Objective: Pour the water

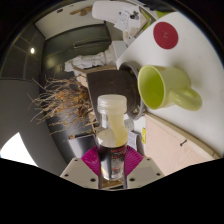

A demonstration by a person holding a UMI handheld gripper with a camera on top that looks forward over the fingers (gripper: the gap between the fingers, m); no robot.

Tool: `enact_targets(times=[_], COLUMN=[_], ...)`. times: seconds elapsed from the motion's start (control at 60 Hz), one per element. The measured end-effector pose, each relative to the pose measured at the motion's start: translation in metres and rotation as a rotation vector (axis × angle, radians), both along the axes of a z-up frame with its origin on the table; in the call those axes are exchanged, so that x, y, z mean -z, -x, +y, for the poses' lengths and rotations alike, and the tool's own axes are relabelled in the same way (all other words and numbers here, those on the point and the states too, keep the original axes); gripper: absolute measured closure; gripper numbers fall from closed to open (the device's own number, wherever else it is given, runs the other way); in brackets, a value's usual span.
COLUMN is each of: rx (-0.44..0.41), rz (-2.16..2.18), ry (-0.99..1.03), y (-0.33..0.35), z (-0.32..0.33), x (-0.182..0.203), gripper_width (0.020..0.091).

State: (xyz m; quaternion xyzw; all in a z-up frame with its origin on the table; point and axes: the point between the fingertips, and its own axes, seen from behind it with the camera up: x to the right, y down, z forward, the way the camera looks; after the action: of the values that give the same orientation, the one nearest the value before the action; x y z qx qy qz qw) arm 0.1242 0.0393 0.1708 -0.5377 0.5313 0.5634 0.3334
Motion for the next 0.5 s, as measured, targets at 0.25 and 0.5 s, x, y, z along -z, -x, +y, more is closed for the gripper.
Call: enact_targets(times=[0.25, 0.5], rx=[-0.071, 0.020], rz=[-0.633, -1.249], ry=[-0.186, -0.216], y=[-0.037, -0.149], z=[-0.008, -0.009], x=[-0.079, -0.110], gripper_width=[0.0832, 0.0830])
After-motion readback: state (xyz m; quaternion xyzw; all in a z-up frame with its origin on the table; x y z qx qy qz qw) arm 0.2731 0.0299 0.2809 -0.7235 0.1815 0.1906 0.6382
